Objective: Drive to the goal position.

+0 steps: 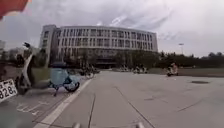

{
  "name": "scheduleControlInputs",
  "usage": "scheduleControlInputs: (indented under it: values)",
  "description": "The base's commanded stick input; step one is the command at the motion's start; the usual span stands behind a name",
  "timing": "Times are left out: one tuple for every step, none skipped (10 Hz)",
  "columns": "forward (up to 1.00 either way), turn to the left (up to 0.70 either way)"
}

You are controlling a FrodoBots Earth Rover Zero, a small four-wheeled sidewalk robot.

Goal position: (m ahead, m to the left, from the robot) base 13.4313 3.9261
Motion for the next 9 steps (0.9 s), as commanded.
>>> scheduleControlInputs:
  values:
    - [0.45,0.00]
    - [0.45,0.00]
    - [0.45,0.00]
    - [0.45,0.00]
    - [0.45,0.00]
    - [0.45,0.00]
    - [0.45,0.00]
    - [0.45,0.00]
    - [0.45,0.00]
